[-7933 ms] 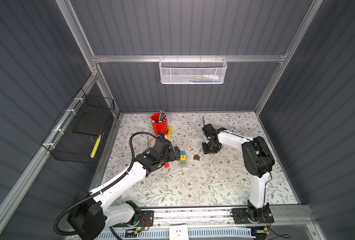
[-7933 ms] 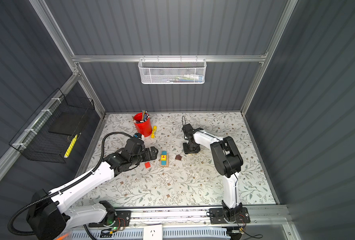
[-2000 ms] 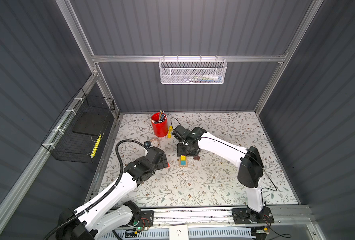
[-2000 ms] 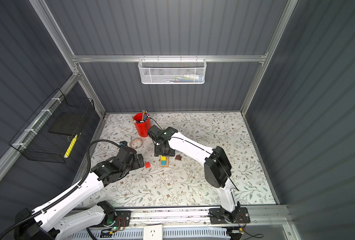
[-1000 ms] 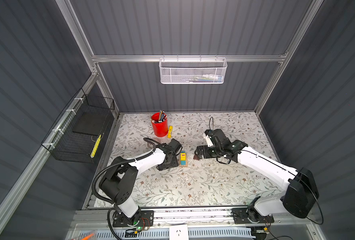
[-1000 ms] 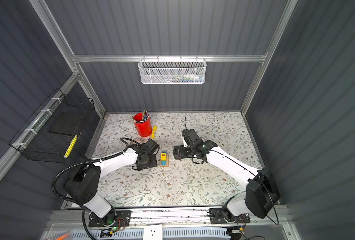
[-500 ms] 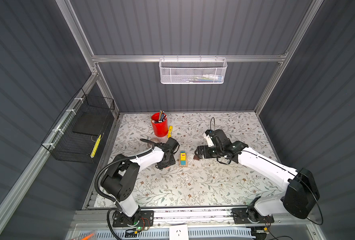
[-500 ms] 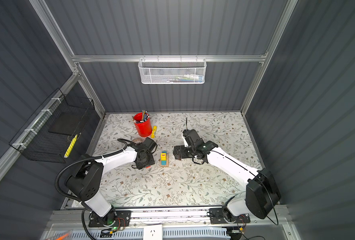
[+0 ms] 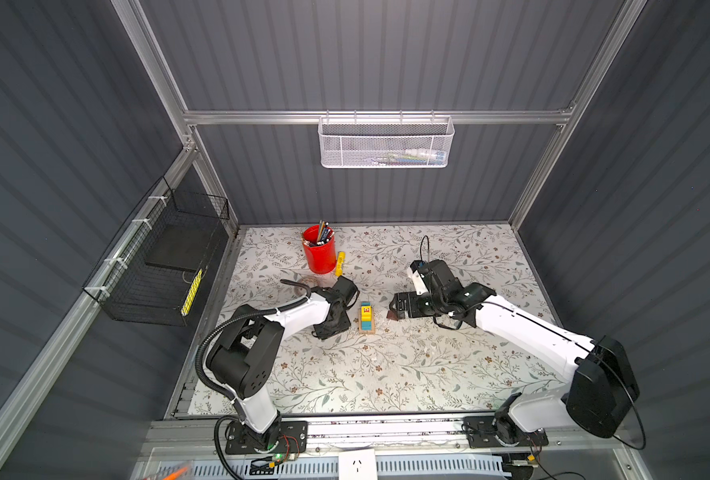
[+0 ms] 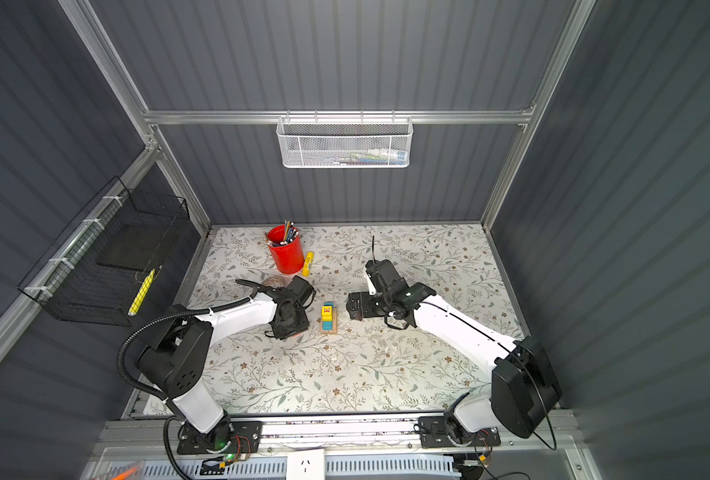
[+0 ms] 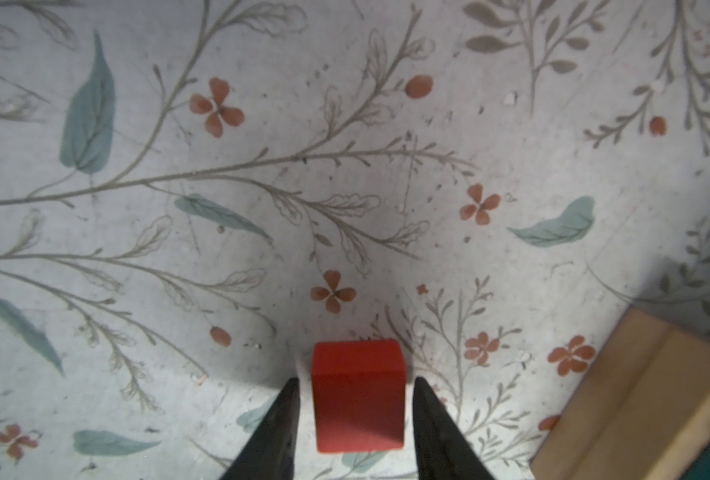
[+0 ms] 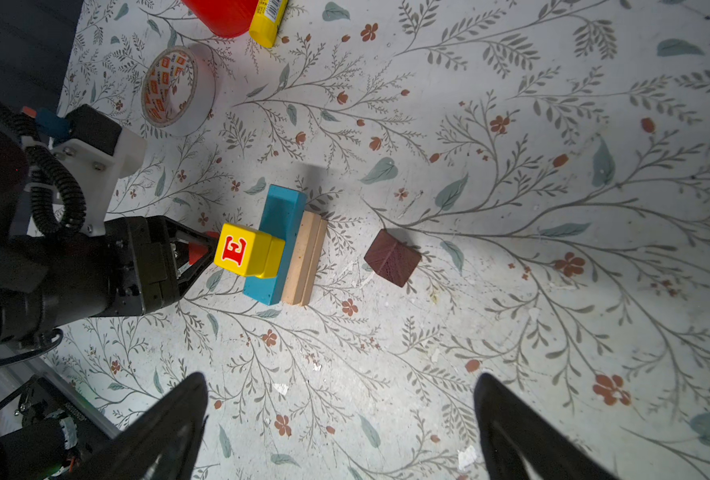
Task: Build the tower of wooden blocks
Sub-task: 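Open the right gripper and draw it back while the left gripper grasps the red cube, then lift the red cube with the left gripper and carry it over the stack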
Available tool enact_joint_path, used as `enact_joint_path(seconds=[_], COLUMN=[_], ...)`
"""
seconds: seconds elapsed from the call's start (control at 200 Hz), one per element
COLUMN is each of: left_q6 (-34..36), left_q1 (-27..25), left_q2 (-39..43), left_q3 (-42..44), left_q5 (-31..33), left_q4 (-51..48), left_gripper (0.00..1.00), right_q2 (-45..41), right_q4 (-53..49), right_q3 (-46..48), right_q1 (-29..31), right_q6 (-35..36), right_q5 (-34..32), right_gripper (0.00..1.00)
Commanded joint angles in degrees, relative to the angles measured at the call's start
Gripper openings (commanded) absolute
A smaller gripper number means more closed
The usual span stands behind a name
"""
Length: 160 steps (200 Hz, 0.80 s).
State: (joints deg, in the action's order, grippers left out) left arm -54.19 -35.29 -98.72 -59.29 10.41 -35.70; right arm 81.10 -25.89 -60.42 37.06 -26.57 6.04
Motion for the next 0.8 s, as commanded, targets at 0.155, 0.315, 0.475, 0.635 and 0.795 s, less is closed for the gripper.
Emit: enact_joint_path(seconds=[0.155, 0.315, 0.475, 0.635, 0.795], left_q6=[-1.8, -1.6, -0.6, 2.0, 5.6], left_q1=[0.1, -0.3, -0.5, -0.5, -0.7], left_q2=[0.2, -0.4, -0.8, 0.1, 3.6], left_q3=[1.5, 1.2, 0.3, -1.3, -3.3], left_q5=[-0.3, 0.5, 1.3, 2.3, 3.0], left_q4=[-0.2, -0.4, -0.9, -2.3, -4.6], left_gripper=[0.4, 0.37, 0.32, 0.29, 0.25], right_q2=[-0.1, 0.1, 0.0, -0.3, -0.6], right_q4=[0.4, 0.6, 0.4, -0.2, -1.7], right_q3=[0.7, 1.0, 0.7, 0.0, -1.0], right_q1=[-0.4, -0.4, -0.4, -0.3, -0.5], right_q6=[-0.2, -0.6, -0.5, -0.3, -0.3], right_q5=[-0.3, -0.1, -0.1, -0.2, 0.2], right_gripper=[0.99, 0.99, 0.99, 0.99, 0.99])
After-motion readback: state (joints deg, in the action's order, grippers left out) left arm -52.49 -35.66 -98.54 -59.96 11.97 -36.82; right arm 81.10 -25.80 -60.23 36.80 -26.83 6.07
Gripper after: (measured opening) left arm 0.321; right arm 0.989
